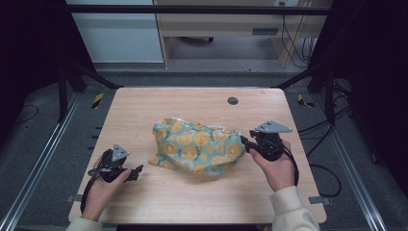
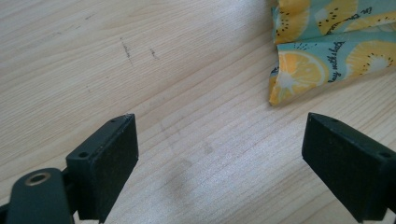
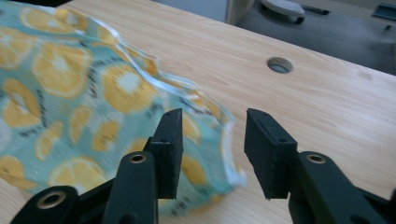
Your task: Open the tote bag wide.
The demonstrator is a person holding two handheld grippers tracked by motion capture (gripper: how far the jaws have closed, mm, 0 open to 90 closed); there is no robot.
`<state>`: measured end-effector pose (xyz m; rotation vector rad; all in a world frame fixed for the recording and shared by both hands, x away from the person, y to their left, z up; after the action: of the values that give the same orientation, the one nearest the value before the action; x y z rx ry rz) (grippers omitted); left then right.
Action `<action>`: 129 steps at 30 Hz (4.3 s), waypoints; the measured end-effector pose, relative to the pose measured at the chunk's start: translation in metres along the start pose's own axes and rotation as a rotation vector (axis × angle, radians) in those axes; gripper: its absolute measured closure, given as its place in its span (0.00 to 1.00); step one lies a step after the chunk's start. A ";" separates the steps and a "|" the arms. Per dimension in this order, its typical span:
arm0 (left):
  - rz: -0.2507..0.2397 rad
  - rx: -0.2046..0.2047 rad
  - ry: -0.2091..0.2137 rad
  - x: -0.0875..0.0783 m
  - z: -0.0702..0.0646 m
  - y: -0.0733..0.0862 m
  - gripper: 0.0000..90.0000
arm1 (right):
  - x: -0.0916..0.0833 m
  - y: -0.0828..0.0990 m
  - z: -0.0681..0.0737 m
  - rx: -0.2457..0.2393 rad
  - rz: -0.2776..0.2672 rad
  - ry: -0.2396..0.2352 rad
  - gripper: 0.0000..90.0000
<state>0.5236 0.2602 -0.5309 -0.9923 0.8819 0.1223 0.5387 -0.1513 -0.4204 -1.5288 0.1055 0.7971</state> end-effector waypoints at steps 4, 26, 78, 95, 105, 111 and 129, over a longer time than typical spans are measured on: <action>0.002 0.008 0.001 -0.001 -0.001 0.000 0.12 | 0.016 -0.010 0.026 -0.027 0.029 -0.054 0.48; 0.006 0.015 0.006 0.000 -0.001 0.000 0.12 | 0.035 -0.025 0.064 -0.094 0.051 -0.160 0.99; -0.046 0.160 0.086 0.013 -0.009 -0.128 0.34 | -0.001 0.067 0.119 -0.151 0.097 -0.329 0.98; 0.002 0.192 0.072 0.024 -0.014 -0.141 0.98 | -0.006 0.015 0.080 -0.154 0.027 -0.212 0.67; -0.016 0.163 0.087 0.020 -0.009 -0.136 0.98 | 0.043 0.015 0.051 -0.105 0.153 -0.145 0.66; -0.035 0.151 0.082 0.013 -0.005 -0.136 0.98 | 0.048 0.017 0.049 -0.105 0.172 -0.143 0.93; -0.187 0.199 0.165 -0.062 -0.039 -0.114 0.98 | -0.022 0.019 0.083 -0.150 0.017 -0.244 1.00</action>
<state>0.5124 0.1830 -0.4197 -0.9016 0.9270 -0.2059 0.4776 -0.0876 -0.4173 -1.5599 -0.1244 1.0169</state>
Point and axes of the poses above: each handheld gripper's, and its own axes: x roughly forward along the jaws, y roughly out of its underside, z roughly to its left, the point moved 8 cm from there along x, roughly forward along the jaws, and after that the axes turned 8 degrees about x, right-handed, at the moved point
